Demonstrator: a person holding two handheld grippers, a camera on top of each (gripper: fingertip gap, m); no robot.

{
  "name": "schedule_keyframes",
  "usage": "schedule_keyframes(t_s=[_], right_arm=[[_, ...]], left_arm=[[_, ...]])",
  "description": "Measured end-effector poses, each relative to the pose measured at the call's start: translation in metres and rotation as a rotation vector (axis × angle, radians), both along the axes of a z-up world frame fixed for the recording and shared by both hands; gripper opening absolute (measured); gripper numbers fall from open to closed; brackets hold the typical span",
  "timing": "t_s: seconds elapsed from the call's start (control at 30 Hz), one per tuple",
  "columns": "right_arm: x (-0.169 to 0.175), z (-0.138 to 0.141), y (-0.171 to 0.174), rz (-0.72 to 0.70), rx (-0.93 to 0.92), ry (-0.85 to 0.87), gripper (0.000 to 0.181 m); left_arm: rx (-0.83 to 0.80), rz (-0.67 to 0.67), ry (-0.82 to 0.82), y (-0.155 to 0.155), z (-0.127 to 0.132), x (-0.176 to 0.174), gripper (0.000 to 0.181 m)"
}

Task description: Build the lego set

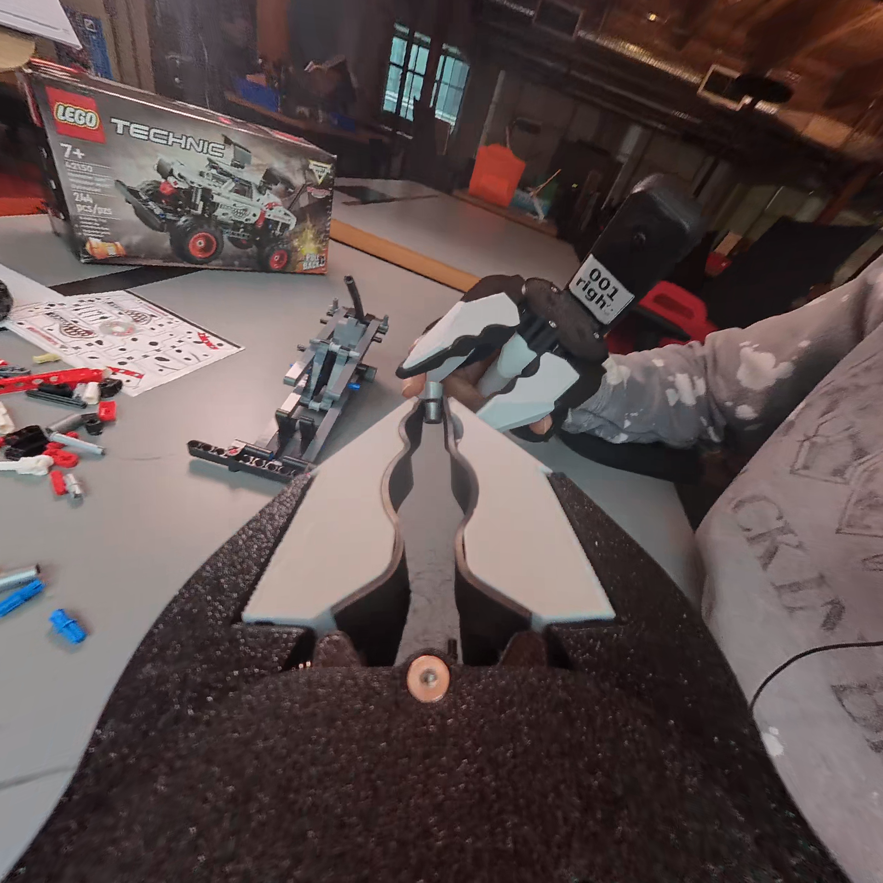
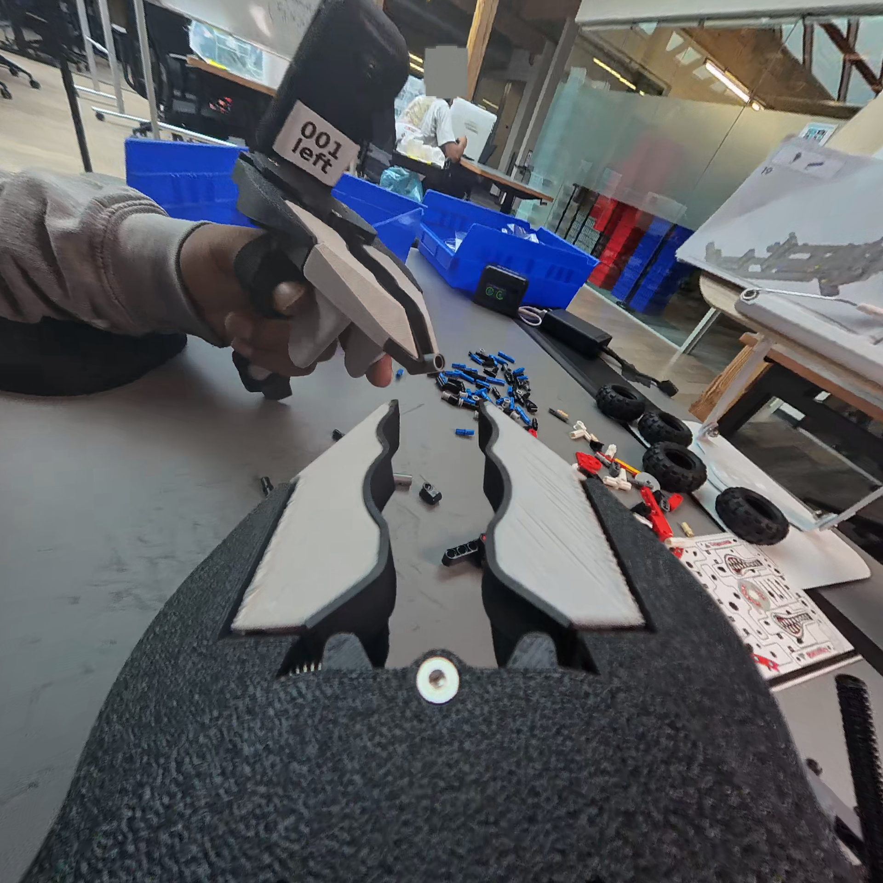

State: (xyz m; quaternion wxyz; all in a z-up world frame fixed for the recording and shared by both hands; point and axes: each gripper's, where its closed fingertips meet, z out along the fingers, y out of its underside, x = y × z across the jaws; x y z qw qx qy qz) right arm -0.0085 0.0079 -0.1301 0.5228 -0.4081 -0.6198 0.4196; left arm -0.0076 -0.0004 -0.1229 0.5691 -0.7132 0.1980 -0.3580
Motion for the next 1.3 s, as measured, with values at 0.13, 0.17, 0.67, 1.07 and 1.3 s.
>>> schedule_keyframes(t_s=[0.13,0.17,0.67,1.07,1.3], right_arm=[[0.002,0.013,-0.006,-0.016,0.080,0.057,0.032],[0.002,0.015,-0.007,-0.026,0.114,0.065,0.032],[0.002,0.007,-0.015,-0.064,0.419,0.042,0.007],[0.008,-0.011,-0.010,0.072,0.137,-0.128,0.003],[0.004,-0.021,-0.007,0.029,0.196,-0.142,0.003]], left_arm=[[-0.043,-0.052,-0.156,-0.003,0.010,0.003,0.009],[-0.053,-0.065,-0.188,-0.004,0.012,0.003,0.009],[-0.190,-0.142,-0.285,-0.007,0.005,0.013,0.009],[-0.266,-0.139,-0.199,-0.007,-0.010,0.021,0.021],[-0.325,-0.095,-0.165,-0.003,-0.022,0.018,0.020]])
